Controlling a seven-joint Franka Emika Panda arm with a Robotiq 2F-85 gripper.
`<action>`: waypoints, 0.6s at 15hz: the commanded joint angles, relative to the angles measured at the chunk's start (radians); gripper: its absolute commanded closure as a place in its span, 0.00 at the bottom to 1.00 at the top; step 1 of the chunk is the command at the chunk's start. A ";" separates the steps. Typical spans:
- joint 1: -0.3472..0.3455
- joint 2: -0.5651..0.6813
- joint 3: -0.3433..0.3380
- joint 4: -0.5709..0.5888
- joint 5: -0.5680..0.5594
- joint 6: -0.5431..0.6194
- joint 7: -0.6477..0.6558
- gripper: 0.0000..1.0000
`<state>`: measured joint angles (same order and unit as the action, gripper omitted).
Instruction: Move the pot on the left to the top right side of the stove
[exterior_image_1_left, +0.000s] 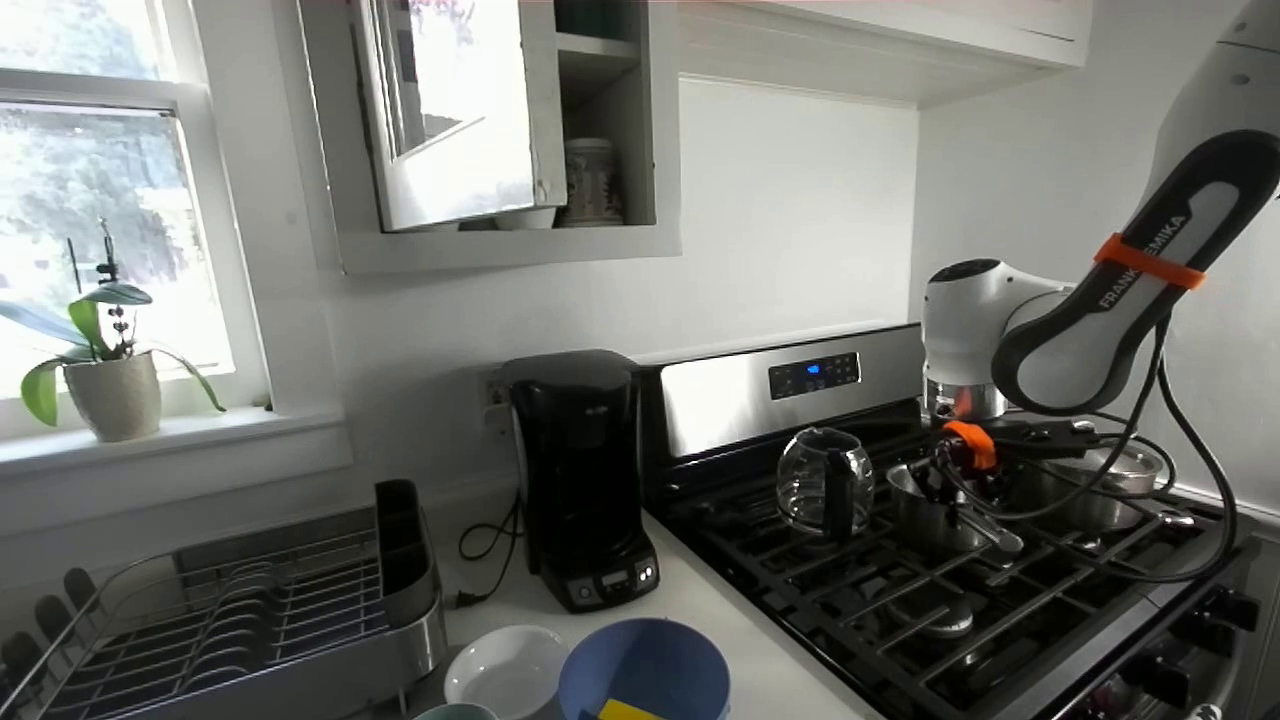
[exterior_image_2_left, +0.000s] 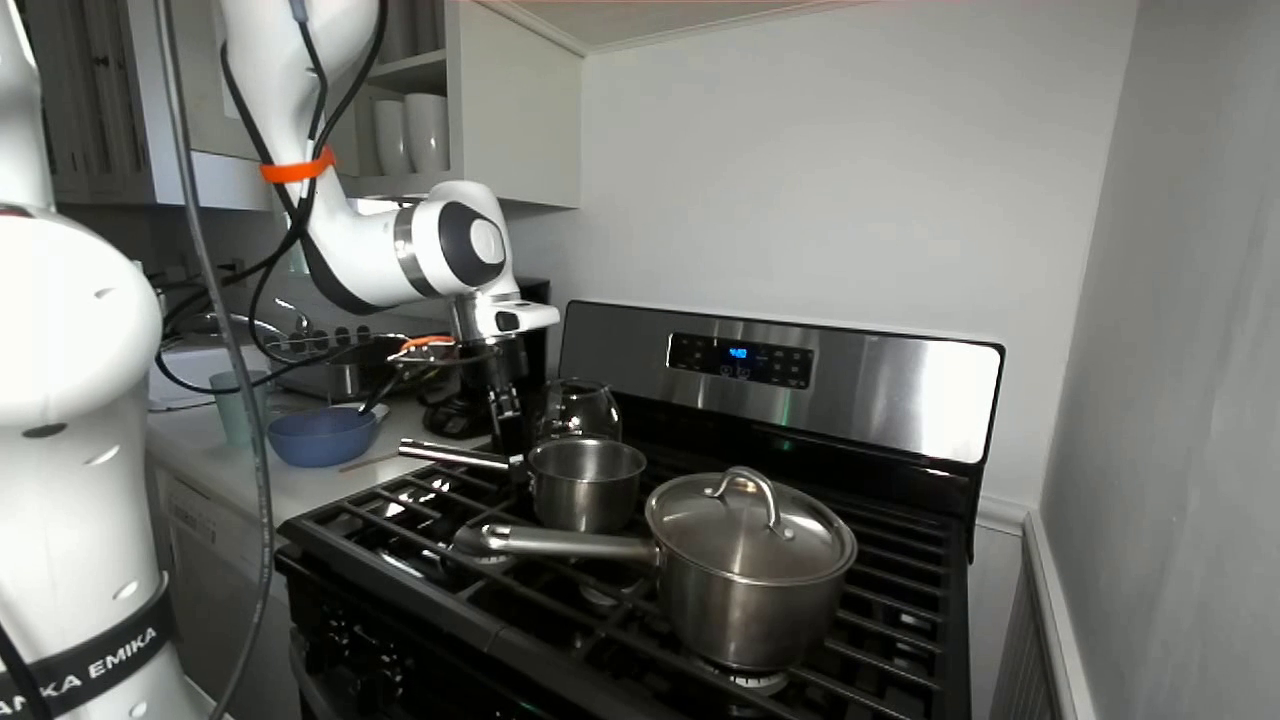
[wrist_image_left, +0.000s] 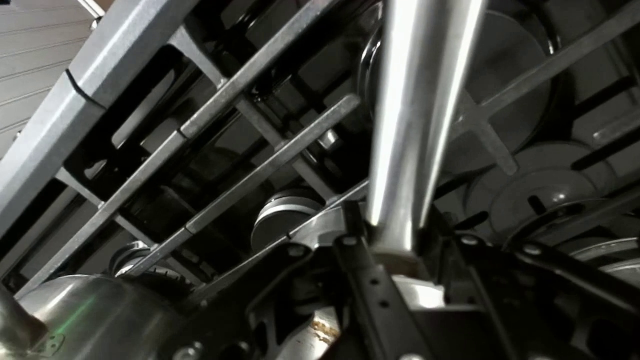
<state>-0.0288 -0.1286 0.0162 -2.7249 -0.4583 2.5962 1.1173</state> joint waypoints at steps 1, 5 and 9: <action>-0.021 -0.020 -0.014 0.057 0.080 -0.064 -0.172 0.92; -0.042 0.002 -0.030 0.122 0.133 -0.103 -0.268 0.92; -0.068 0.025 -0.043 0.158 0.129 -0.103 -0.281 0.92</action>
<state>-0.0763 -0.1217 -0.0195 -2.6053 -0.3564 2.5134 0.8737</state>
